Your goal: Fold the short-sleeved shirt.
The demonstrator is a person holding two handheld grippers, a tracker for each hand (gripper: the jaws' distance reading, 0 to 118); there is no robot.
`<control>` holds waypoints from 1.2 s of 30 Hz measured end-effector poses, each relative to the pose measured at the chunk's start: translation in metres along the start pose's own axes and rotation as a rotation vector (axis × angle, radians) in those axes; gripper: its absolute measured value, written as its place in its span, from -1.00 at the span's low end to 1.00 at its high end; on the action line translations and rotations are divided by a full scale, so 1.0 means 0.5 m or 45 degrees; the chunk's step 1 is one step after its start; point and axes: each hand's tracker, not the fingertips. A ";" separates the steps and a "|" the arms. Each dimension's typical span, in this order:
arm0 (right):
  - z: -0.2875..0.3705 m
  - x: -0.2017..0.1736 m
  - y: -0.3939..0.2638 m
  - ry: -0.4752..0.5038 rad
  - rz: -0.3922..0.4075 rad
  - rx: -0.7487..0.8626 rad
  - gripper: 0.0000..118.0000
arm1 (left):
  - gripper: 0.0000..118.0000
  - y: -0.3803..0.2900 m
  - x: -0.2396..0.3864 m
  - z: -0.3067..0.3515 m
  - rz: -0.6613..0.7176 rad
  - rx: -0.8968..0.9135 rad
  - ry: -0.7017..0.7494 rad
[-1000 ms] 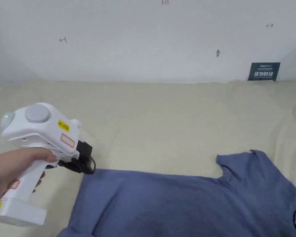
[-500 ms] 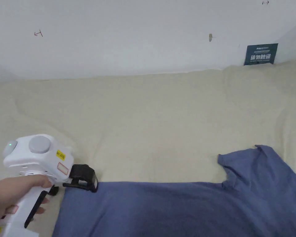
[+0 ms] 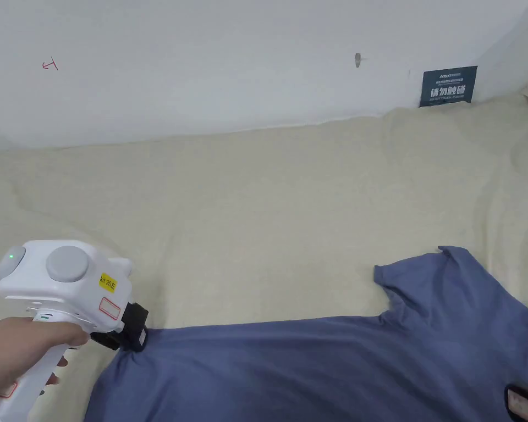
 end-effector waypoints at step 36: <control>-0.222 0.246 0.353 -0.363 -0.144 -0.505 -1.00 | -0.90 -0.032 -0.045 0.058 0.048 0.111 -0.106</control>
